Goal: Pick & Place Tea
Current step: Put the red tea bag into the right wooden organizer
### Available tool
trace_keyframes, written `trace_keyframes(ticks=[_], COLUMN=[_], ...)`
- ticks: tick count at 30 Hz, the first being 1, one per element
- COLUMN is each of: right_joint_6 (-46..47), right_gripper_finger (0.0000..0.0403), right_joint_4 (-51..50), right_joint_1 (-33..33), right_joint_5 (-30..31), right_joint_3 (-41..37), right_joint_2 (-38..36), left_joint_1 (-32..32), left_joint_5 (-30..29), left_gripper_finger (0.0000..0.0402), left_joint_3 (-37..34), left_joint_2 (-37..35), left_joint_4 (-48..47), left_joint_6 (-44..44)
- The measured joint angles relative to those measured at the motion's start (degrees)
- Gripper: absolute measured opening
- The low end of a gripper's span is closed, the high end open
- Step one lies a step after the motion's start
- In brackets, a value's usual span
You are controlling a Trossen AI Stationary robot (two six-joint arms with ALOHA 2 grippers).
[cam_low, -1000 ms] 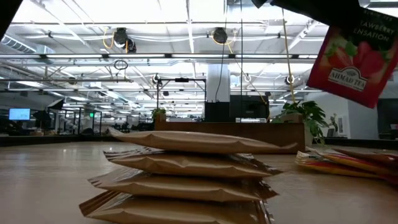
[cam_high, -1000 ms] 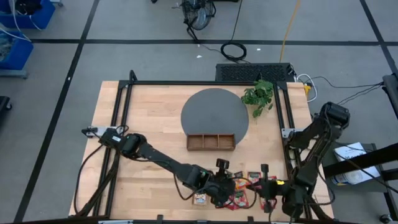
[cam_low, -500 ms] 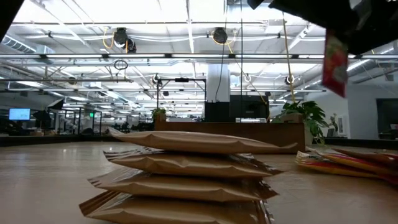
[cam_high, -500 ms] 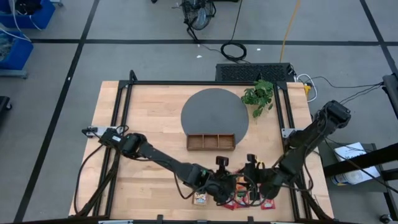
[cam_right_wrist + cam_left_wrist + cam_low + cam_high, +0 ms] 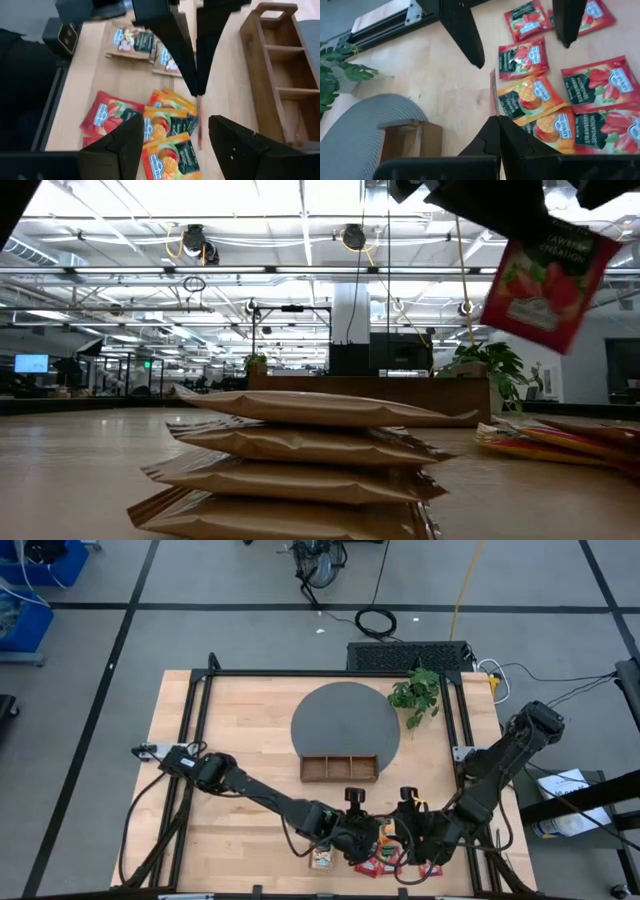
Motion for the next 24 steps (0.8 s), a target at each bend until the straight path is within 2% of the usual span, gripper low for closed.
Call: trace_keyframes(ticks=[8, 15, 19, 24], right_joint_6=[0.12, -0.30, -0.58, -2.80], right_gripper_finger=[0.0205, 0.0197, 0.0158, 0.0066], right_joint_4=[-4.85, -5.07, -5.04, -4.97], right_joint_1=[-2.82, -4.31, -4.71, -4.85], right_joint_5=[-1.53, -1.56, -2.93, -3.05], right_joint_3=[0.00, 0.00, -0.02, -0.02], right_joint_2=[2.07, 2.20, 3.87, 4.90], left_joint_1=[0.00, 0.04, 0.04, 0.04], left_joint_5=[0.00, 0.00, 0.00, 0.02], left_gripper_finger=[0.0001, 0.0001, 0.0001, 0.0001], left_joint_3=[-0.01, 0.01, 0.00, -0.01], left_joint_2=[0.02, 0.02, 0.02, 0.02], left_joint_4=[0.85, 0.92, 0.95, 1.01], left_joint_6=[0.56, 0.61, 0.61, 0.61])
